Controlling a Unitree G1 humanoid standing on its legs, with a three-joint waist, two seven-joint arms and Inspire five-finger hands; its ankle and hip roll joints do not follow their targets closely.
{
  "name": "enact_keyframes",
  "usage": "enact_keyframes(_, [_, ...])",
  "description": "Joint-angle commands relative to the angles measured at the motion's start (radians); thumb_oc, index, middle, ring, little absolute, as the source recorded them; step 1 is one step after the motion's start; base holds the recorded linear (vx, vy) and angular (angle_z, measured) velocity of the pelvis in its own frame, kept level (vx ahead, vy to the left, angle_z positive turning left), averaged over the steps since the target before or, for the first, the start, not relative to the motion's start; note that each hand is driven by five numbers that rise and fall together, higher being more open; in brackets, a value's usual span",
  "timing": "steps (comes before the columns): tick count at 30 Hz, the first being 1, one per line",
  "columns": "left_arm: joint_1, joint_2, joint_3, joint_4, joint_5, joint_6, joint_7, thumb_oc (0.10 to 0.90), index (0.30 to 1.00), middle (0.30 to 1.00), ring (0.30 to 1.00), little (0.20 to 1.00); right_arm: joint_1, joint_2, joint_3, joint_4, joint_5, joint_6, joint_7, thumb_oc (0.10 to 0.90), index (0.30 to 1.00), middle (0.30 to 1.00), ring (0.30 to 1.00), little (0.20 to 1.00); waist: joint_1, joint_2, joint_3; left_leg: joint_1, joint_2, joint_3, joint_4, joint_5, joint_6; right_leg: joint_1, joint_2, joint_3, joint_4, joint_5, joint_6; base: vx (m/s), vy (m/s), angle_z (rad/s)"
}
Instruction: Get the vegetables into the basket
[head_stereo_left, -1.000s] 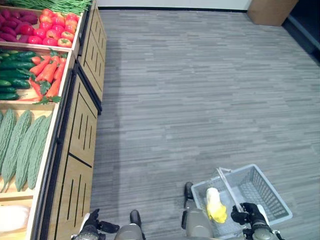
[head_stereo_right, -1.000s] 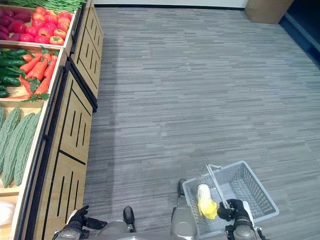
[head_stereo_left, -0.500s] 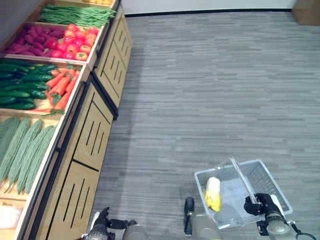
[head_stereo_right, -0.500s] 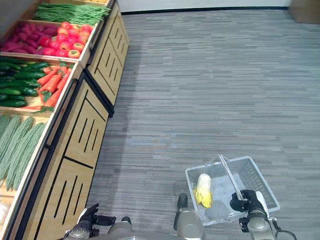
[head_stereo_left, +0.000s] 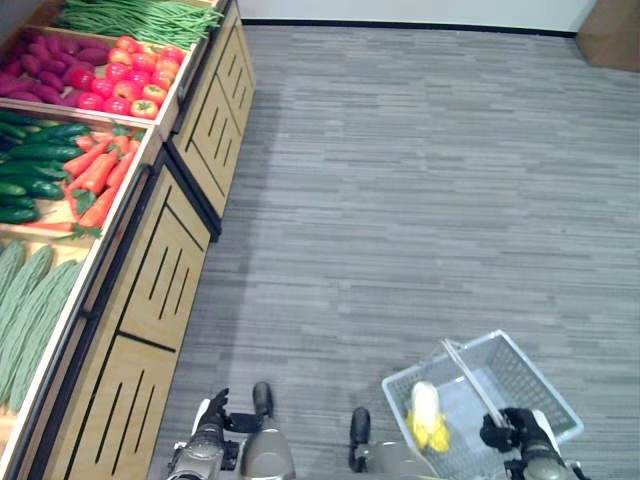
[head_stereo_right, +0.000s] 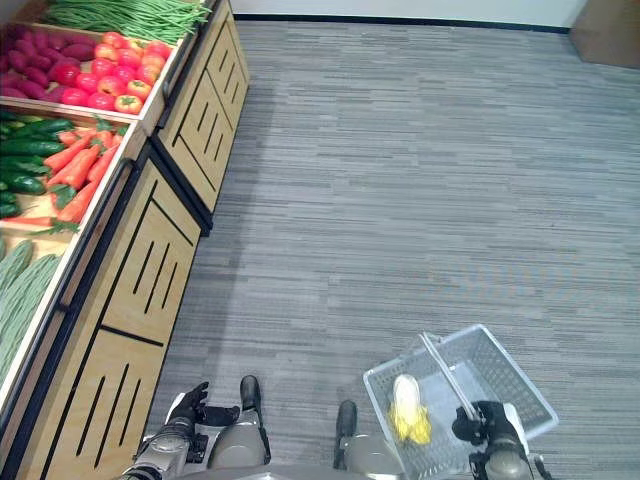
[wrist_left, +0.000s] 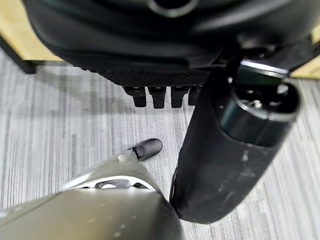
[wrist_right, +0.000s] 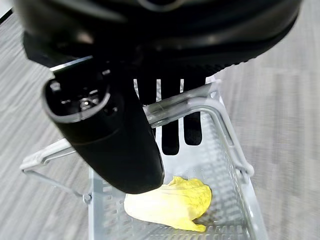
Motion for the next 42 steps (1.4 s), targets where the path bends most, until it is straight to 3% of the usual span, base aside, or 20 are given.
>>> enact_keyframes(1, [0.051, 0.074, -0.022, -0.011, 0.043, 0.005, 0.013, 0.9, 1.0, 1.0, 1.0, 1.0, -0.048, -0.04, -0.018, -0.034, 0.01, -0.035, -0.028, 0.4, 0.3, 0.3, 0.3, 0.3, 0.026, -0.076, -0.03, -0.07, -0.067, 0.019, 0.125, -0.061, 0.051, -0.017, -0.203, 0.05, 0.185, 0.015, 0.155, 0.2, 0.304, -0.53])
enact_keyframes(4, [0.034, 0.093, -0.028, -0.027, 0.038, 0.002, 0.02, 0.9, 1.0, 1.0, 1.0, 1.0, -0.088, -0.02, 0.006, -0.013, 0.013, -0.03, -0.029, 0.4, 0.3, 0.3, 0.3, 0.3, 0.031, -0.084, -0.031, -0.03, -0.116, 0.049, 0.09, -0.1, 0.093, -0.081, -0.232, 0.071, 0.272, 0.151, 0.176, 0.15, 0.297, -0.29])
enact_keyframes(8, [0.035, 0.104, -0.02, -0.034, 0.034, 0.003, 0.021, 0.9, 1.0, 1.0, 1.0, 1.0, -0.095, -0.011, 0.017, -0.014, 0.014, -0.032, -0.025, 0.4, 0.3, 0.3, 0.3, 0.3, 0.025, -0.065, -0.019, 0.026, -0.133, 0.057, 0.046, -0.113, 0.112, -0.133, -0.215, 0.062, 0.393, 0.185, 0.172, 0.1, 0.198, -0.08])
enact_keyframes(10, [0.032, 0.11, -0.013, -0.032, 0.029, 0.004, 0.02, 0.9, 1.0, 1.0, 1.0, 1.0, -0.098, -0.009, 0.021, -0.024, 0.016, -0.033, -0.024, 0.4, 0.3, 0.3, 0.3, 0.3, 0.015, -0.057, -0.009, 0.062, -0.141, 0.055, 0.028, -0.122, 0.115, -0.178, -0.197, 0.056, 0.416, 0.173, 0.162, 0.14, 0.132, 0.11])
enact_keyframes(15, [0.02, 0.11, -0.004, 0.005, 0.046, 0.009, 0.037, 0.9, 1.0, 1.0, 1.0, 1.0, -0.108, -0.005, 0.021, -0.009, 0.025, -0.039, -0.028, 0.4, 0.3, 0.3, 0.3, 0.3, -0.007, -0.056, 0.007, 0.124, -0.152, 0.031, 0.012, -0.15, 0.097, -0.256, -0.171, 0.041, 0.252, 0.132, 0.153, 0.22, -0.015, 0.11])
enact_keyframes(16, [0.018, 0.106, 0.008, 0.015, 0.044, 0.011, 0.04, 0.9, 1.0, 1.0, 1.0, 1.0, -0.107, -0.001, 0.021, -0.02, 0.025, -0.04, -0.031, 0.4, 0.3, 0.3, 0.3, 0.3, -0.022, -0.061, 0.01, 0.149, -0.153, 0.016, 0.012, -0.165, 0.086, -0.271, -0.172, 0.06, 0.175, 0.149, 0.164, 0.25, -0.083, 0.26])
enact_keyframes(20, [0.017, 0.094, 0.015, 0.028, 0.046, 0.009, 0.04, 0.9, 1.0, 1.0, 1.0, 1.0, -0.107, 0.0, 0.023, -0.017, 0.019, -0.038, -0.031, 0.4, 0.3, 0.3, 0.3, 0.3, -0.042, -0.065, 0.007, 0.204, -0.154, -0.013, 0.014, -0.2, 0.067, -0.311, -0.185, 0.078, 0.073, 0.194, 0.185, 0.28, -0.12, 0.22])
enact_keyframes(25, [0.045, 0.073, 0.021, 0.034, 0.046, 0.006, 0.032, 0.9, 1.0, 1.0, 1.0, 1.0, -0.081, -0.012, 0.02, -0.02, 0.005, -0.036, -0.011, 0.4, 0.3, 0.3, 0.3, 0.3, -0.056, -0.062, -0.016, 0.275, -0.15, -0.057, 0.048, -0.255, 0.048, -0.297, -0.188, 0.052, 0.083, 0.211, 0.182, 0.3, -0.184, 0.51])
enact_keyframes(27, [0.047, 0.066, 0.021, 0.046, 0.041, 0.008, 0.031, 0.9, 1.0, 1.0, 1.0, 1.0, -0.089, -0.026, 0.022, 0.003, 0.004, -0.037, -0.003, 0.4, 0.3, 0.3, 0.3, 0.3, -0.052, -0.049, -0.025, 0.273, -0.121, -0.074, 0.092, -0.243, 0.029, -0.283, -0.171, 0.022, 0.101, 0.194, 0.167, 0.25, -0.282, 0.45])
enact_keyframes(30, [0.053, 0.053, 0.023, 0.046, 0.024, 0.01, 0.032, 0.9, 1.0, 1.0, 1.0, 1.0, -0.089, -0.058, 0.021, -0.006, 0.006, -0.041, -0.002, 0.4, 0.3, 0.3, 0.3, 0.3, -0.046, -0.03, -0.022, 0.226, -0.082, -0.11, 0.204, -0.15, -0.014, -0.253, -0.141, -0.011, 0.131, 0.142, 0.121, 0.17, -0.282, 0.21])
enact_keyframes(32, [0.052, 0.039, 0.011, 0.038, 0.02, 0.009, 0.027, 0.9, 1.0, 1.0, 1.0, 1.0, -0.086, -0.082, 0.019, -0.023, 0.012, -0.045, 0.001, 0.4, 0.3, 0.3, 0.3, 0.3, -0.036, -0.036, -0.013, 0.153, -0.062, -0.139, 0.356, -0.049, -0.045, -0.209, -0.126, -0.036, 0.128, 0.098, 0.078, 0.18, -0.326, 0.52])
enact_keyframes(33, [0.052, 0.039, 0.011, 0.038, 0.02, 0.009, 0.027, 0.9, 1.0, 1.0, 1.0, 1.0, -0.086, -0.082, 0.019, -0.023, 0.012, -0.045, 0.001, 0.4, 0.3, 0.3, 0.3, 0.3, -0.038, -0.035, -0.014, 0.15, -0.06, -0.142, 0.36, -0.051, -0.045, -0.209, -0.125, -0.039, 0.127, 0.098, 0.077, 0.24, -0.377, 0.45])
enact_keyframes(34, [0.053, 0.029, 0.008, 0.038, 0.005, 0.014, 0.023, 0.9, 1.0, 1.0, 1.0, 1.0, -0.078, -0.091, 0.02, -0.019, 0.015, -0.045, 0.002, 0.4, 0.3, 0.3, 0.3, 0.3, -0.035, -0.048, -0.004, 0.105, -0.048, -0.113, 0.462, -0.008, -0.052, -0.171, -0.122, -0.053, 0.13, 0.061, 0.051, 0.13, -0.205, 0.28])
enact_keyframes(35, [0.053, 0.029, 0.008, 0.038, 0.005, 0.014, 0.023, 0.9, 1.0, 1.0, 1.0, 1.0, -0.078, -0.092, 0.019, -0.019, 0.015, -0.046, 0.002, 0.4, 0.3, 0.3, 0.3, 0.3, -0.036, -0.047, -0.004, 0.103, -0.047, -0.115, 0.466, -0.01, -0.053, -0.17, -0.121, -0.054, 0.13, 0.06, 0.051, 0.31, -0.391, 0.28])
enact_keyframes(36, [0.042, 0.018, -0.021, 0.028, 0.008, 0.02, 0.009, 0.9, 1.0, 1.0, 1.0, 1.0, -0.058, -0.09, 0.001, 0.002, 0.037, -0.036, 0.0, 0.4, 0.3, 0.3, 0.3, 0.3, -0.035, -0.044, 0.012, 0.038, 0.027, -0.01, 0.444, 0.03, -0.043, -0.112, -0.112, -0.086, 0.137, 0.003, 0.027, 0.24, -0.229, 0.2])
enact_keyframes(38, [0.038, 0.015, -0.027, 0.033, 0.012, 0.02, 0.01, 0.9, 1.0, 1.0, 1.0, 1.0, -0.053, -0.085, -0.005, 0.009, 0.042, -0.035, -0.002, 0.4, 0.3, 0.3, 0.3, 0.3, -0.031, -0.042, 0.013, 0.007, 0.035, 0.012, 0.412, 0.018, -0.037, -0.09, -0.109, -0.095, 0.132, -0.012, 0.03, 0.2, -0.146, 0.69])
enact_keyframes(41, [0.035, 0.012, -0.038, 0.029, 0.02, 0.024, 0.023, 0.9, 1.0, 1.0, 1.0, 1.0, -0.05, -0.079, 0.002, 0.01, 0.039, -0.034, -0.01, 0.4, 0.3, 0.3, 0.3, 0.3, -0.015, -0.031, 0.011, -0.059, 0.019, 0.027, 0.24, 0.002, -0.024, -0.058, -0.101, -0.104, 0.125, -0.04, 0.045, 0.26, 0.006, 0.43])
enact_keyframes(42, [0.036, 0.012, -0.04, 0.028, 0.029, 0.027, 0.032, 0.9, 1.0, 1.0, 1.0, 1.0, -0.05, -0.073, 0.01, 0.018, 0.033, -0.033, -0.015, 0.4, 0.3, 0.3, 0.3, 0.3, 0.0, -0.016, 0.004, -0.09, 0.042, 0.031, 0.122, 0.062, -0.032, -0.024, -0.088, -0.107, 0.12, -0.058, 0.052, 0.29, 0.062, -0.3])
